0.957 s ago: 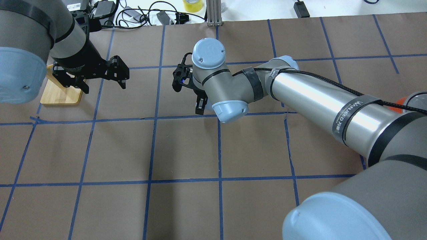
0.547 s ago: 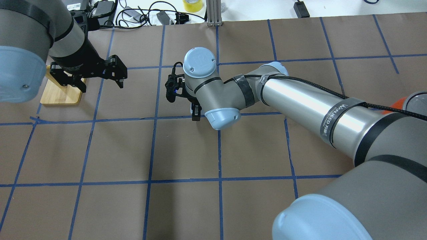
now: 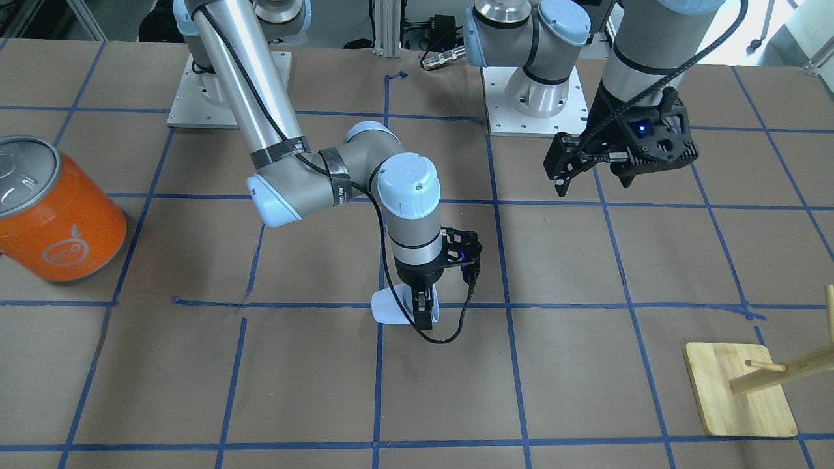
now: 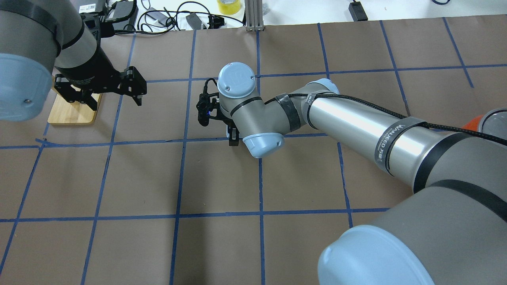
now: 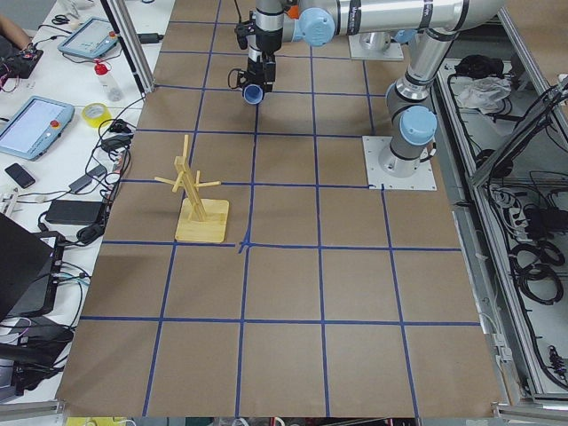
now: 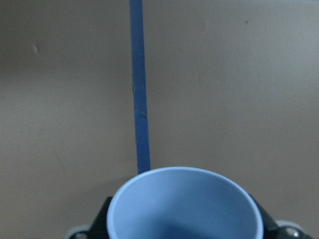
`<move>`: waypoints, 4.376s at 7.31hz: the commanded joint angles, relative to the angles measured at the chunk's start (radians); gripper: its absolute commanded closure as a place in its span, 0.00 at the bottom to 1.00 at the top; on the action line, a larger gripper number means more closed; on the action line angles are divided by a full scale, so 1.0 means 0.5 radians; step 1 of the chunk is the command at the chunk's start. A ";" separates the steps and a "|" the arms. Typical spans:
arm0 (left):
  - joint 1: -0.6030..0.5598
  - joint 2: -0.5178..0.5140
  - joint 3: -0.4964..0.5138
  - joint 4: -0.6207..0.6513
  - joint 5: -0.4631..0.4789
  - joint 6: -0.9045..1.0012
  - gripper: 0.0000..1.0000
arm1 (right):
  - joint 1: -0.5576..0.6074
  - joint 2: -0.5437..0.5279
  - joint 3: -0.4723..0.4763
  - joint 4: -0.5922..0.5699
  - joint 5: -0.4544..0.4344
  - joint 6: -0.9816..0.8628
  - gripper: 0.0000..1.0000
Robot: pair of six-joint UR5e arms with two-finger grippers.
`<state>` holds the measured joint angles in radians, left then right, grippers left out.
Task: Flip cup
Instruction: 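Carry the cup with the right gripper toward the left gripper, then release the cup on its side and raise the right gripper, then reach the left gripper to the lying cup and grasp its rim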
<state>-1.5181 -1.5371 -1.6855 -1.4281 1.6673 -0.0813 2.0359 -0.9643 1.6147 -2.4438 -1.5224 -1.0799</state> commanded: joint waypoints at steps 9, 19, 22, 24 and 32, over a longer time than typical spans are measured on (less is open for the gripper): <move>0.008 -0.018 -0.001 -0.136 -0.018 0.028 0.00 | -0.230 -0.365 -0.027 0.428 0.026 0.396 0.00; -0.074 -0.935 -0.059 1.092 -1.126 -0.021 0.00 | -0.857 -1.443 -0.027 1.657 -0.088 1.543 0.00; -0.191 -1.061 -0.059 1.104 -1.135 -0.116 0.00 | -0.872 -1.443 -0.051 1.679 -0.112 1.735 0.00; -0.222 -1.080 -0.062 1.098 -1.138 -0.126 0.09 | -0.915 -1.458 -0.057 1.679 -0.118 2.015 0.00; -0.179 -0.973 0.087 0.865 -1.106 -0.309 1.00 | -1.010 -1.455 -0.048 1.669 -0.085 2.034 0.00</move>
<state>-1.6111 -2.0357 -1.6950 -0.9735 1.0417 -0.1837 1.5324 -1.6923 1.5885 -1.6100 -1.5644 -0.0639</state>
